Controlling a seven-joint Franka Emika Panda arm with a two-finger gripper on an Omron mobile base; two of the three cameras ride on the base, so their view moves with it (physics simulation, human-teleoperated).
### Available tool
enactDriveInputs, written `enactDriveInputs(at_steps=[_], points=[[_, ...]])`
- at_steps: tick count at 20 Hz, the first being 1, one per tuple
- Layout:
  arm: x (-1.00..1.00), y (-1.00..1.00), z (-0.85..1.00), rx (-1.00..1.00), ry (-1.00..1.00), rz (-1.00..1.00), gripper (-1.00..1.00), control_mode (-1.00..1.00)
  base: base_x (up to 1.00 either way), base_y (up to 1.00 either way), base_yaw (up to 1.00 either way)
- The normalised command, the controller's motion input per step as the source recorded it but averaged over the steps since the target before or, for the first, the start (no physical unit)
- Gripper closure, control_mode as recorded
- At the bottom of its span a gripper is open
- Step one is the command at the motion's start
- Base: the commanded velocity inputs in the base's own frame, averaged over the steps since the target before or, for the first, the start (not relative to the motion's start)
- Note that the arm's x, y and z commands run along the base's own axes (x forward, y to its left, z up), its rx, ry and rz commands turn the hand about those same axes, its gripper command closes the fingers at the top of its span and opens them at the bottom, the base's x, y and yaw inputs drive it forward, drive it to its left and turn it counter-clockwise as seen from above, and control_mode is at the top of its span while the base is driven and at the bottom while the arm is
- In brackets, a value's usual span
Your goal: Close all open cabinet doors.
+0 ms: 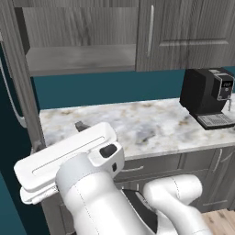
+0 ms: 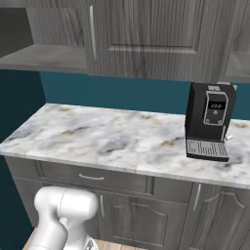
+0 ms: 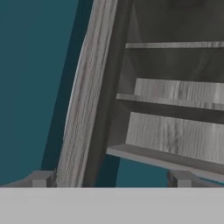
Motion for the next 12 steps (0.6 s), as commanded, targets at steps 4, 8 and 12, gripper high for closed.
enactDriveInputs(at_steps=[4,8,12], points=[[0.0,0.29,0.0,0.0,0.0,-0.03,-1.0,-1.0,0.0,0.0,0.0],[0.0,0.19,0.0,0.0,0.0,-0.03,-1.0,-1.0,0.0,0.0,0.0],[0.09,0.13,0.0,0.0,0.01,-0.04,-1.0,-1.0,0.0,0.0,0.0]])
